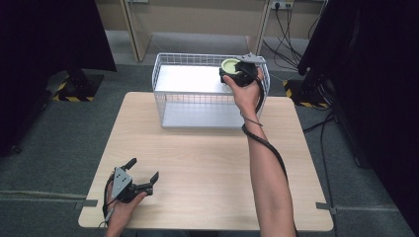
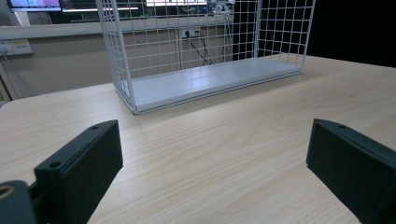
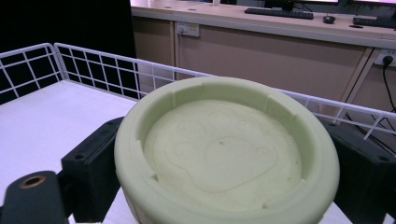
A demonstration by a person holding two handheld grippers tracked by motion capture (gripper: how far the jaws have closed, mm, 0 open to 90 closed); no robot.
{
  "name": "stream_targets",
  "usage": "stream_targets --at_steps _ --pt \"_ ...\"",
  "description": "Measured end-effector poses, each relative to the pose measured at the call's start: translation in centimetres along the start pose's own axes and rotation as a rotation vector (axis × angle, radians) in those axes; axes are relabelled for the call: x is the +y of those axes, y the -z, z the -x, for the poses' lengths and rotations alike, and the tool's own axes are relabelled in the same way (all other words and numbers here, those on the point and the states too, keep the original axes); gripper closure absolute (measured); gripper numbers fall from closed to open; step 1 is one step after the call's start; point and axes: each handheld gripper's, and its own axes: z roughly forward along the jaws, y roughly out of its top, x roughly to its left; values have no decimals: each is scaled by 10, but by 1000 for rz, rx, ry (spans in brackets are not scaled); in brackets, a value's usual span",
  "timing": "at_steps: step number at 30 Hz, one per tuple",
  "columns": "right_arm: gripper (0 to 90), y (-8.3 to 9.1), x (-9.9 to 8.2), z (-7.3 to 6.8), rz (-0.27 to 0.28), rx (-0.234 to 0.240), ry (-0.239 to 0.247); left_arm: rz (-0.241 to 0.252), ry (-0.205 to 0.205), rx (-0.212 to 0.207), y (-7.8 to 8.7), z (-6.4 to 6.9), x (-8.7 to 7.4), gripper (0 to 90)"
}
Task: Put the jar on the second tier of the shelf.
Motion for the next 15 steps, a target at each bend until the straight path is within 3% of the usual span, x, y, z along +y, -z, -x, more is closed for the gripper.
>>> stream_targets --at_steps 15 --pt "112 -5 -7 0 1 4 -14 -3 -8 1 0 1 0 31"
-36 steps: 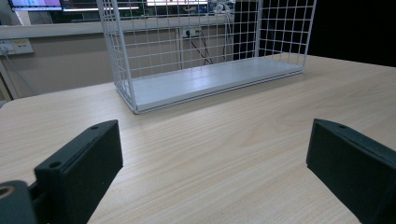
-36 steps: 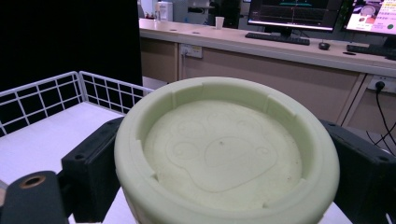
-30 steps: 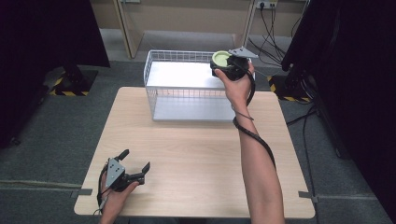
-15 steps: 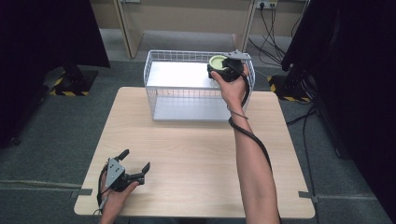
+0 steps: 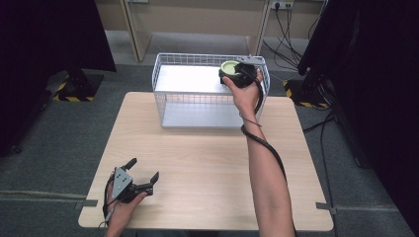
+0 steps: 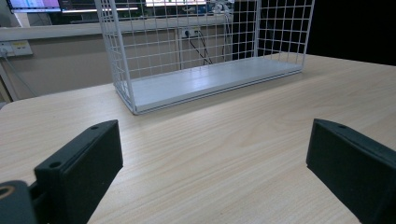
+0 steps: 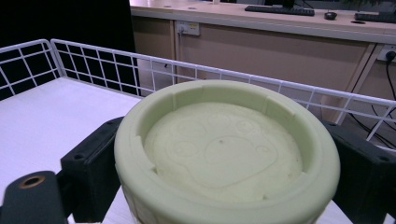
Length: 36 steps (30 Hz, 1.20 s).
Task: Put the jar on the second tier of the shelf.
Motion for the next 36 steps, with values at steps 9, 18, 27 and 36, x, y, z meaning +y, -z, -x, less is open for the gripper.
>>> stream_targets --at_steps 9,18,27,36 --pt "19 4 -2 -2 35 18 -26 -3 -2 1 0 0 0 31" --pt "13 18 -3 -1 60 28 -38 -1 -2 2 0 0 0 31" --pt "12 31 -5 -2 69 38 -32 0 -3 2 0 1 0 31" --pt "12 43 -13 0 81 43 -27 2 -5 4 0 1 0 31"
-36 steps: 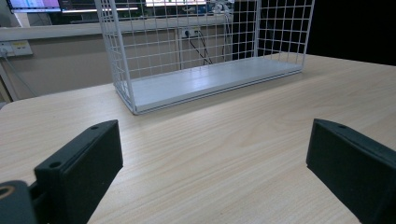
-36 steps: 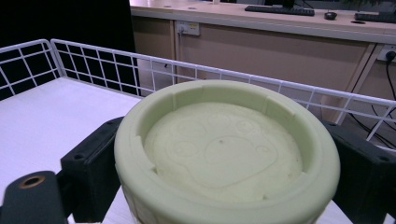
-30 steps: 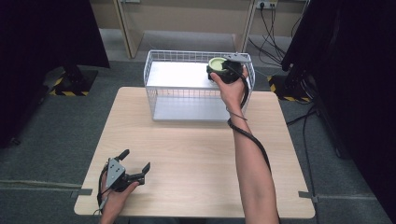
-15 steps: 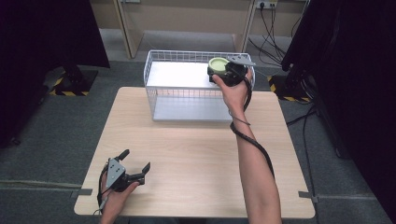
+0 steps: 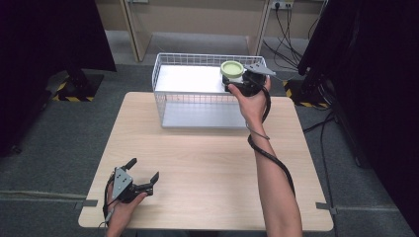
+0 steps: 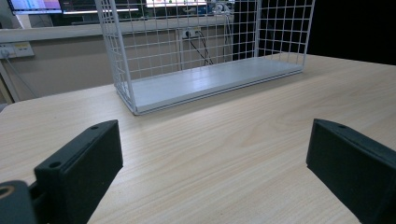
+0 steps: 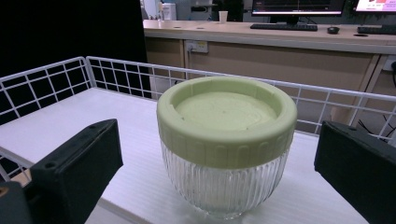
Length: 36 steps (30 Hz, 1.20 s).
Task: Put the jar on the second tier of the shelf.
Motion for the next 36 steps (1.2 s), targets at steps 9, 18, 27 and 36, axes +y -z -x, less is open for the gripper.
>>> stream_targets --at_steps 9,18,27,36 --pt "12 13 -11 1 -2 16 10 -2 -8 2 0 1 0 31" --pt "12 26 -19 2 -15 25 27 -2 -10 4 0 1 0 31" --pt "12 40 -32 1 -22 41 36 -6 -15 7 -1 2 0 31" --pt "12 51 -45 -1 -26 56 51 -7 -17 8 -1 2 0 31"
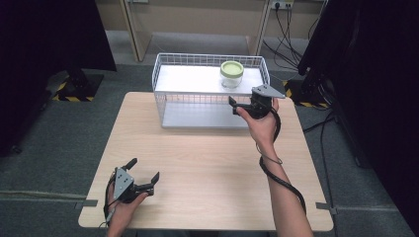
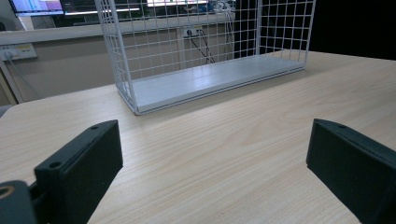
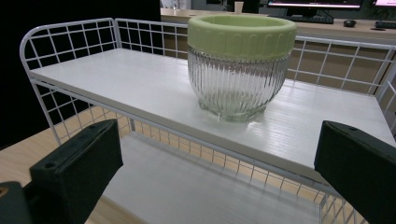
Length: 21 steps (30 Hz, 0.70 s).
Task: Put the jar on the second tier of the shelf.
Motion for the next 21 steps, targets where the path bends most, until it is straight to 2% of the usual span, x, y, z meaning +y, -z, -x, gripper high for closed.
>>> stream_targets --at_steps 21 --pt "12 30 -28 -11 0 29 23 0 -4 2 0 1 0 31"
